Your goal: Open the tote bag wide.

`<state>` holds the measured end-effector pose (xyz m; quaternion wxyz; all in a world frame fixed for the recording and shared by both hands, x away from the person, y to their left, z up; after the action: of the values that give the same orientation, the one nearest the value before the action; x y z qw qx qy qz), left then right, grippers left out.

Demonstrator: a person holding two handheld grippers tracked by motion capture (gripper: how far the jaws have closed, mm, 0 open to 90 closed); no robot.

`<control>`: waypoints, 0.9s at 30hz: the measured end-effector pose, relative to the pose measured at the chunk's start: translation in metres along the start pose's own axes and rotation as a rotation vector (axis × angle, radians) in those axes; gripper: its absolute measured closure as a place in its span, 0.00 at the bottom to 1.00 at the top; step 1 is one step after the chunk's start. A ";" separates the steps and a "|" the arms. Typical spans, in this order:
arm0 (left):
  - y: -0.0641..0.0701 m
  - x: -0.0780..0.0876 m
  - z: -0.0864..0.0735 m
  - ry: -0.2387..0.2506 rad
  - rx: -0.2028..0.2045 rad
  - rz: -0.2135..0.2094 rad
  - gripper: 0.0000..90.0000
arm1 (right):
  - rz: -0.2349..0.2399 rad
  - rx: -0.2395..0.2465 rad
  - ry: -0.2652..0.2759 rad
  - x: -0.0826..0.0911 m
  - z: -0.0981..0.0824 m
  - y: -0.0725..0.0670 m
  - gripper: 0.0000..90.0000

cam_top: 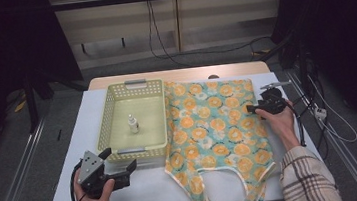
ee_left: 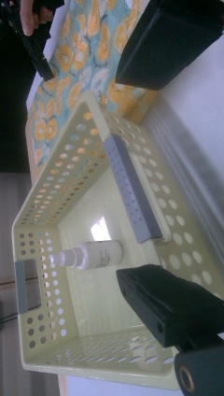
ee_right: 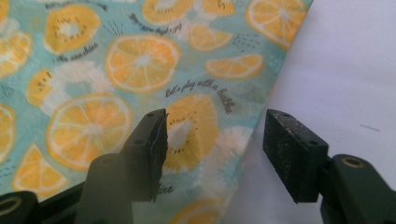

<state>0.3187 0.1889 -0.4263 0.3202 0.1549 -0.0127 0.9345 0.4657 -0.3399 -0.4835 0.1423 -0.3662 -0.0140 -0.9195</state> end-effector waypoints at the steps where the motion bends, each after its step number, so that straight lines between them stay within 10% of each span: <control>1: 0.000 0.000 0.000 -0.001 -0.002 -0.001 0.07 | -0.008 0.005 -0.010 -0.002 -0.001 0.000 0.45; 8: 0.001 0.001 0.000 -0.003 -0.001 0.000 0.07 | -0.023 0.010 -0.018 -0.007 -0.002 -0.001 0.46; 20: 0.002 0.000 0.000 -0.012 -0.012 -0.009 0.08 | -0.023 0.035 -0.019 -0.011 0.003 -0.009 0.98; 27: 0.001 -0.003 -0.001 -0.022 -0.015 -0.012 0.08 | -0.011 -0.004 0.010 -0.009 0.001 -0.007 1.00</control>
<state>0.3207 0.1865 -0.4280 0.3268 0.1626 -0.0224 0.9307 0.4709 -0.3307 -0.4888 0.1367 -0.3617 -0.0133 -0.9221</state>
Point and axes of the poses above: each handheld gripper's, and its own axes: x roughly backward along the jaws, z roughly out of its top, y roughly to its right, the point moved 3 cm from there along -x, roughly forward along the jaws, and after that the axes turned 5 degrees about y, right-handed, at the moved point
